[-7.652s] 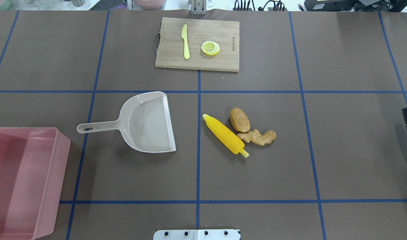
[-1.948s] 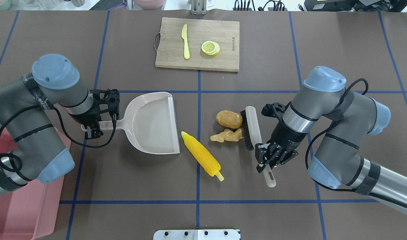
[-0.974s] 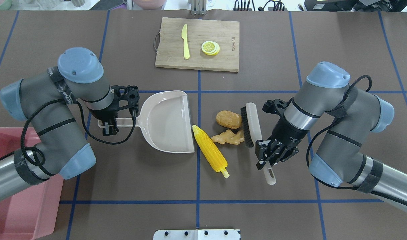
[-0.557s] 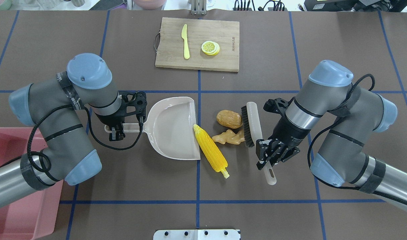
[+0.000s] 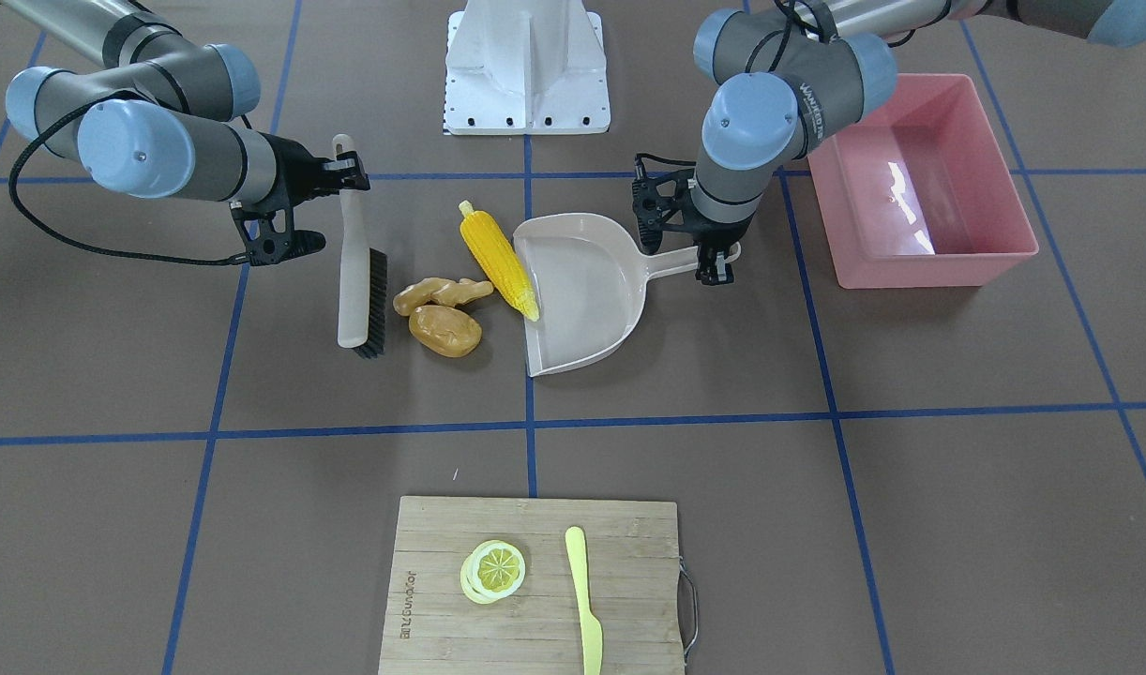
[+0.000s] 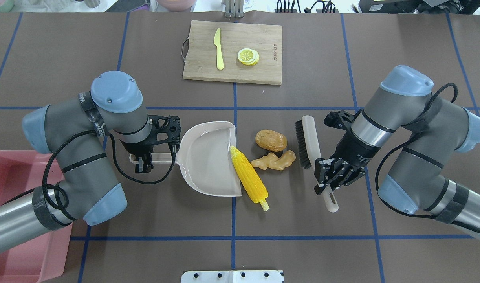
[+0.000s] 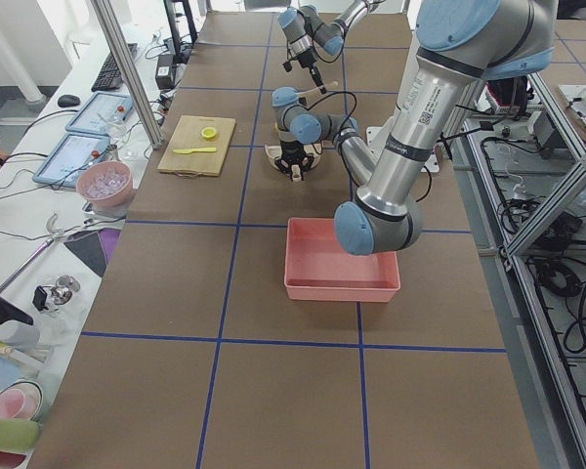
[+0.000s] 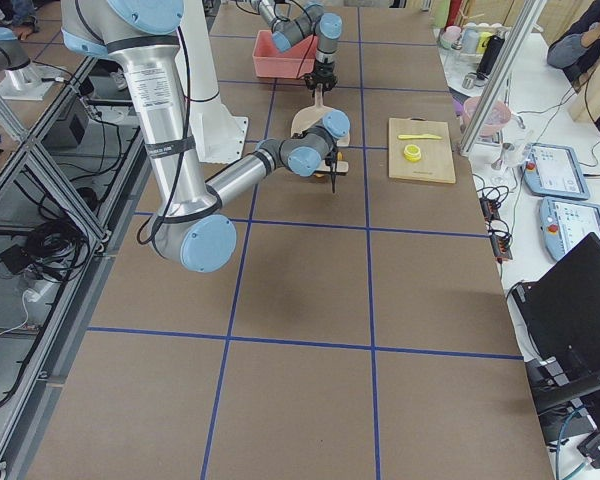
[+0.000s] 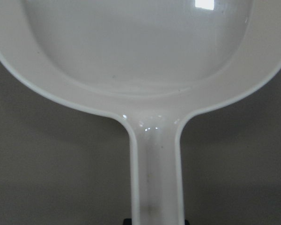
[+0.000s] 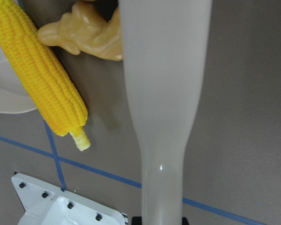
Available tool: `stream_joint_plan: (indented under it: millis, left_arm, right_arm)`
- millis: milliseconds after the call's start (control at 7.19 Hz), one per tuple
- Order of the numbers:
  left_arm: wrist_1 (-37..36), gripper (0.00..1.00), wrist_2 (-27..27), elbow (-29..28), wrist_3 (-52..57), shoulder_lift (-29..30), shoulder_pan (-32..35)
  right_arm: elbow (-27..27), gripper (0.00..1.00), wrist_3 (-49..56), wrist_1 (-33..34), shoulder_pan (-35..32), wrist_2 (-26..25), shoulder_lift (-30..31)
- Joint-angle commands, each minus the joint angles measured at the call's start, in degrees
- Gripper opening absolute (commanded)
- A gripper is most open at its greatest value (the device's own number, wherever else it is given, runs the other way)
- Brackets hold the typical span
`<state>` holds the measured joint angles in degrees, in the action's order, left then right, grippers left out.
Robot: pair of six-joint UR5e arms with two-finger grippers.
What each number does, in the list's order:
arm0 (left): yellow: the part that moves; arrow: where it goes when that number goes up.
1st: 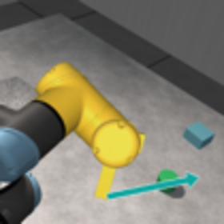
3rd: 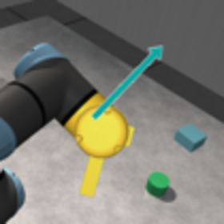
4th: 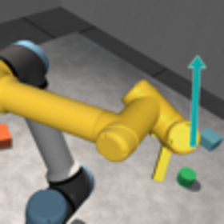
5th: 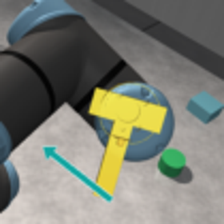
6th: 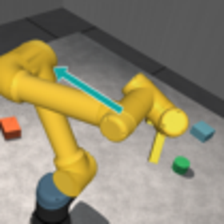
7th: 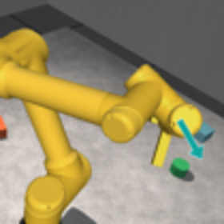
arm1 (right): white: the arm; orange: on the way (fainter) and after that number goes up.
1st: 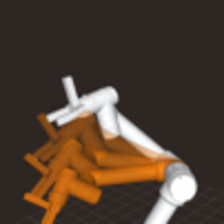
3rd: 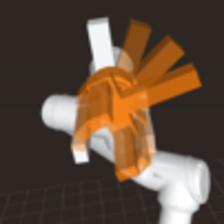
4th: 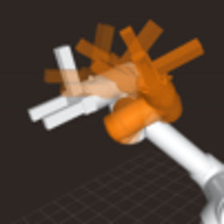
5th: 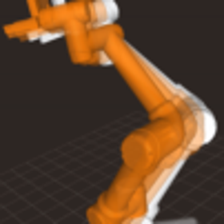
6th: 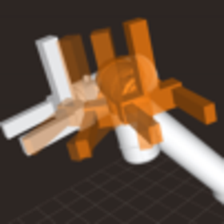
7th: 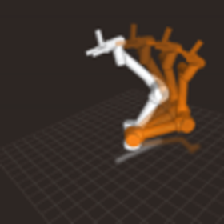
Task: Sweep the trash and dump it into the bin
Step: 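Sweep the potato and ginger into the dustpan with the right gripper's brush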
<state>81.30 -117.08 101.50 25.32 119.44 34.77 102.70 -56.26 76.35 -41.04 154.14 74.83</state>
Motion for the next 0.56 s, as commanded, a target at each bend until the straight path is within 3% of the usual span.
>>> stream_joint_plan:
  millis: [0, 417]
  left_arm:
    - [-1.0, 0.0, 0.0, 0.4, 0.1, -0.2, -0.1]
    - [-3.0, 0.0, -0.1, 0.5, 0.1, -0.1, -0.1]
  right_arm:
    - [0.1, 0.0, 4.0, -0.1, -1.2, 2.9, 2.8]
    - [-1.8, 0.0, 10.8, -0.1, 0.6, 2.8, 2.5]
